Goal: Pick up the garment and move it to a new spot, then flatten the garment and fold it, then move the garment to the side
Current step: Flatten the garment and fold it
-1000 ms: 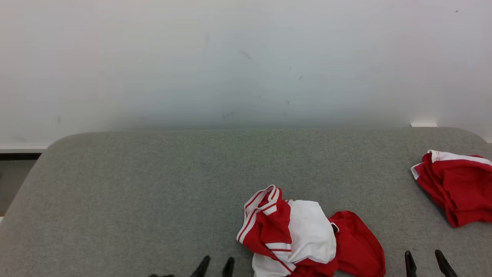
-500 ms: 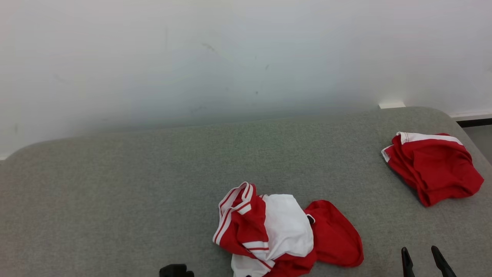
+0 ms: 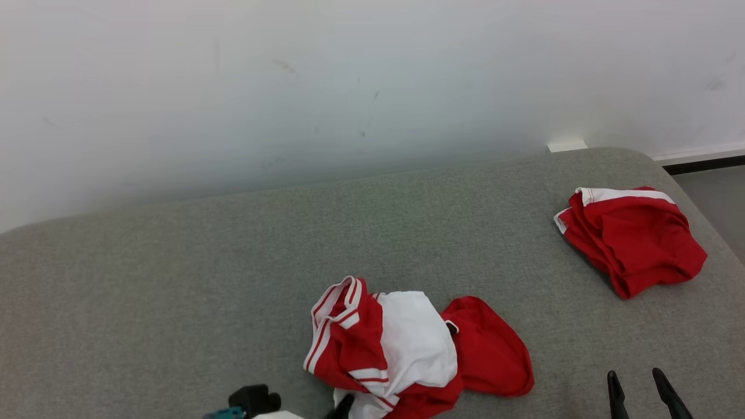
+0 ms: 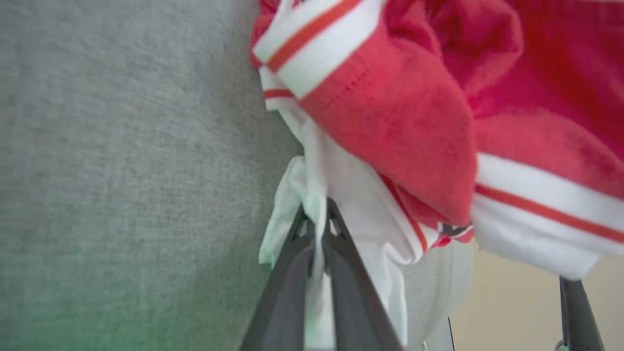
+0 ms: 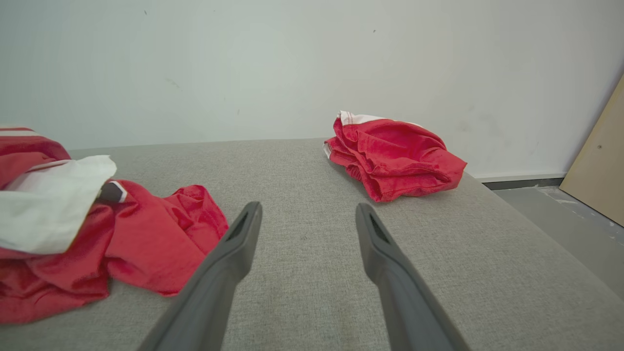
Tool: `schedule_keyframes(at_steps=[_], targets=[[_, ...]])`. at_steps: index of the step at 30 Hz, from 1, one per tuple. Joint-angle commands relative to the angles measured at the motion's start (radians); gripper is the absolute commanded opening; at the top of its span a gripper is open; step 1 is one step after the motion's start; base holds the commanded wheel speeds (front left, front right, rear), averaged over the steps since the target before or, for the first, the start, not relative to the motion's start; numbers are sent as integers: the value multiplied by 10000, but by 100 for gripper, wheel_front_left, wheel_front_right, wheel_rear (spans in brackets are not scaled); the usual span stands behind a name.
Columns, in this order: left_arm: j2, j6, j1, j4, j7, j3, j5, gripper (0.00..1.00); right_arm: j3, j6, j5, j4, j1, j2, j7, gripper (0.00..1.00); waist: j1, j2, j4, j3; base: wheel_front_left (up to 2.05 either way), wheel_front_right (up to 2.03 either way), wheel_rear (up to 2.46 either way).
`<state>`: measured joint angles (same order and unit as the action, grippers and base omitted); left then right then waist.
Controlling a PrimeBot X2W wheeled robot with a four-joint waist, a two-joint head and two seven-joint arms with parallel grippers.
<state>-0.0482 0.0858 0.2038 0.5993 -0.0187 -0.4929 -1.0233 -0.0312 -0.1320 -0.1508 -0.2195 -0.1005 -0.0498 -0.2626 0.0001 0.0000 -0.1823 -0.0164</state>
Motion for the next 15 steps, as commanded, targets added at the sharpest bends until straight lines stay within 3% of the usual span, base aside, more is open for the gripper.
schedule_keyframes(at_steps=[1,4,8,15], targets=[[-52,65,256,86,199,65,-213,0,-20,29,74,-1,117,-22,-27,100,-1,0,32,-11,0,0,0],[-59,137,683,229,600,230,-305,0,-117,30,72,28,76,-18,-27,100,-1,0,156,-52,0,0,0],[-481,68,1579,9,1010,739,-217,0,-119,30,52,41,65,-20,-27,100,-1,0,315,-126,0,0,0],[-1919,-445,3869,-1074,766,1460,280,0,-21,30,-24,-1,55,-21,-27,100,-1,0,422,-247,0,0,0]])
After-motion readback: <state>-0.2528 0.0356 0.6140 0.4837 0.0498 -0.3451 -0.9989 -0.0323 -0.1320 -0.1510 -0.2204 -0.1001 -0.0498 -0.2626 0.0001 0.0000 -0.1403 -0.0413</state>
